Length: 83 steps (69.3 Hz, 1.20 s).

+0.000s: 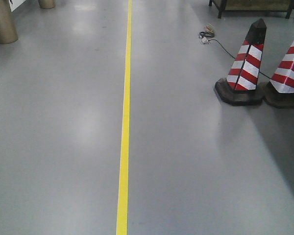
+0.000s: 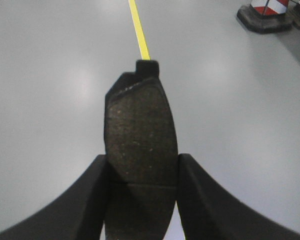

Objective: Move and align brake pads A on conveyor
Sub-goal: 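Drive forward along the yellow floor line holding both brake pads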

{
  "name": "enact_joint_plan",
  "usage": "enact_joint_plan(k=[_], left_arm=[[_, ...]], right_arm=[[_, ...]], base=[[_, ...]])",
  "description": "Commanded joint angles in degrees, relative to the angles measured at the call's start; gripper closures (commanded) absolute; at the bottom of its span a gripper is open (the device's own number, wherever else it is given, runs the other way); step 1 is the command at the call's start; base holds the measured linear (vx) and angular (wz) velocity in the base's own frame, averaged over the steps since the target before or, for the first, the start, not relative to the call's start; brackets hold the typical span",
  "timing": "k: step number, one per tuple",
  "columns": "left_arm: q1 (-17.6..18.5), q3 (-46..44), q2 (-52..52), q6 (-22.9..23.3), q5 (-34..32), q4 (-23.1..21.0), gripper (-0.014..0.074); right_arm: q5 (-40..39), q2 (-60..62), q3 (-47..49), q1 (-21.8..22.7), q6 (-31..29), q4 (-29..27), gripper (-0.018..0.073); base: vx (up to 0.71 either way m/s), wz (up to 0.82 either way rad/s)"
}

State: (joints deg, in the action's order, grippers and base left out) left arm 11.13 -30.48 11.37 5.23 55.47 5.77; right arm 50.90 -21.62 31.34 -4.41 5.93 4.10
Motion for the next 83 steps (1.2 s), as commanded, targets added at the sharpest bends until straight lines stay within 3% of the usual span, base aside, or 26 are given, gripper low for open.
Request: enact_joint_plan(k=[1,83], left_arm=[[-0.18,-1.62,0.86,-0.14,-5.17,0.12,0.0603],[-0.18,-1.62,0.87,-0.14,-5.30,0.10,0.0603]], right_arm=[[-4.89,-0.35,1.63,0.44,-0.29,0.61,0.0564],[-4.69,-0.62,1.63,0.44,-0.29,0.59,0.0564]], base=[[0.82,-0.03],[0.73,0.00]])
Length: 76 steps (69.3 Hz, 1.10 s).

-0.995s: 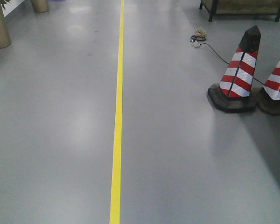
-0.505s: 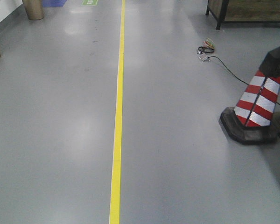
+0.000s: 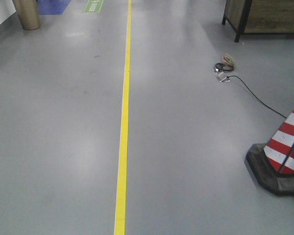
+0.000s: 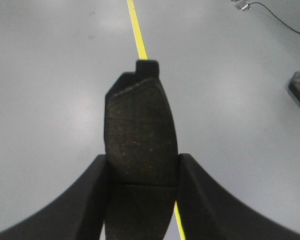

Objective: Move and align brake pads A on conveyor
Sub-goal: 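Drive forward along the yellow floor line holding both brake pads, then turn the base past the striped cones toward the black conveyor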

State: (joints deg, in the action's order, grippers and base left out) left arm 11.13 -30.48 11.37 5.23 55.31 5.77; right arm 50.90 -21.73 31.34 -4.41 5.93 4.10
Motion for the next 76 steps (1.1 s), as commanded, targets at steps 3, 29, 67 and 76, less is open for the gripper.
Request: enact_joint_plan(k=[3,29,67,76], left_arm=[[-0.18,-1.62,0.87,-0.14,-5.02,0.10,0.0603],[-0.18,-1.62,0.87,-0.14,-5.01,0.10,0.0603],[-0.18,-1.62,0.87,-0.14,-5.01,0.10,0.0603],[-0.18,-1.62,0.87,-0.14,-5.01,0.10,0.0603]], right_arm=[[-4.69,-0.51,1.63,0.44,-0.29,0.59,0.0564],[-4.69,-0.51,1.63,0.44,-0.29,0.59,0.0564],[-4.69,-0.51,1.63,0.44,-0.29,0.59,0.0564],[-4.69,-0.51,1.63,0.44,-0.29,0.59,0.0564]], base=[[0.58,0.01],[0.46,0.01],[0.22,-0.34],[0.15,-0.64]])
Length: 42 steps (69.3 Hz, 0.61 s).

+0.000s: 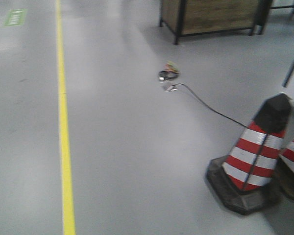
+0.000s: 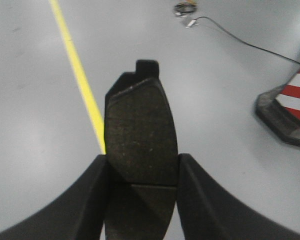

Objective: Move and align brake pads A on conveyor
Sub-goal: 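Turn the base past the striped cones toward the black conveyor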

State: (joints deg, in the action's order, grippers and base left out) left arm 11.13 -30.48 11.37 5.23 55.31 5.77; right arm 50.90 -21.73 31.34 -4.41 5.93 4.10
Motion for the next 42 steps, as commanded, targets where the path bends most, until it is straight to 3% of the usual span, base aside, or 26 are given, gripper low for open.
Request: enact_joint_plan(k=[1,42], left_arm=[[-0.18,-1.62,0.87,-0.14,-5.01,0.10,0.0603],[-0.18,-1.62,0.87,-0.14,-5.01,0.10,0.0603]], right_arm=[[-4.69,-0.51,1.63,0.44,-0.29,0.59,0.0564],[-4.69,-0.51,1.63,0.44,-0.29,0.59,0.0564]], base=[[0.15,-0.67],[0.17,-0.67]])
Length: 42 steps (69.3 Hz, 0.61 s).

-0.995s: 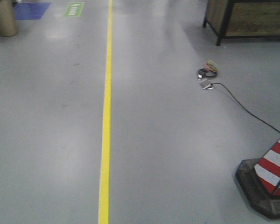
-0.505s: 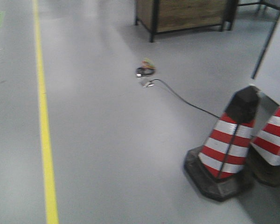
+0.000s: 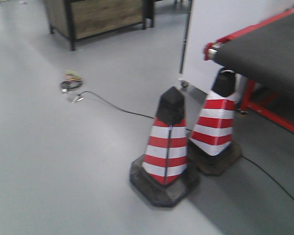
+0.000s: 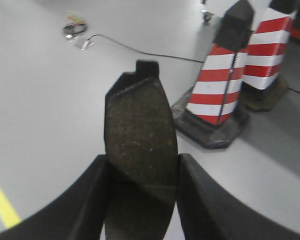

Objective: Move and align brake pads A on conveyor
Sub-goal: 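Turn the base past the striped cones toward the black conveyor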

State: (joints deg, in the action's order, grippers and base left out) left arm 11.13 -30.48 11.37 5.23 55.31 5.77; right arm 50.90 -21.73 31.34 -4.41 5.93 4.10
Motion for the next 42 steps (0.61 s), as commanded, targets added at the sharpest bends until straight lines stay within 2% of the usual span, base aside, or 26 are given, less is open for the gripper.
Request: enact_joint_plan(k=[1,42], left_arm=[[-0.18,-1.62,0.87,-0.14,-5.01,0.10,0.0603],[-0.18,-1.62,0.87,-0.14,-5.01,0.10,0.0603]], right_arm=[[-4.69,-0.51,1.63,0.44,-0.29,0.59,0.0564],[-4.69,-0.51,1.63,0.44,-0.29,0.59,0.0564]], base=[[0.18,-0.66],[0.18,-0.68]])
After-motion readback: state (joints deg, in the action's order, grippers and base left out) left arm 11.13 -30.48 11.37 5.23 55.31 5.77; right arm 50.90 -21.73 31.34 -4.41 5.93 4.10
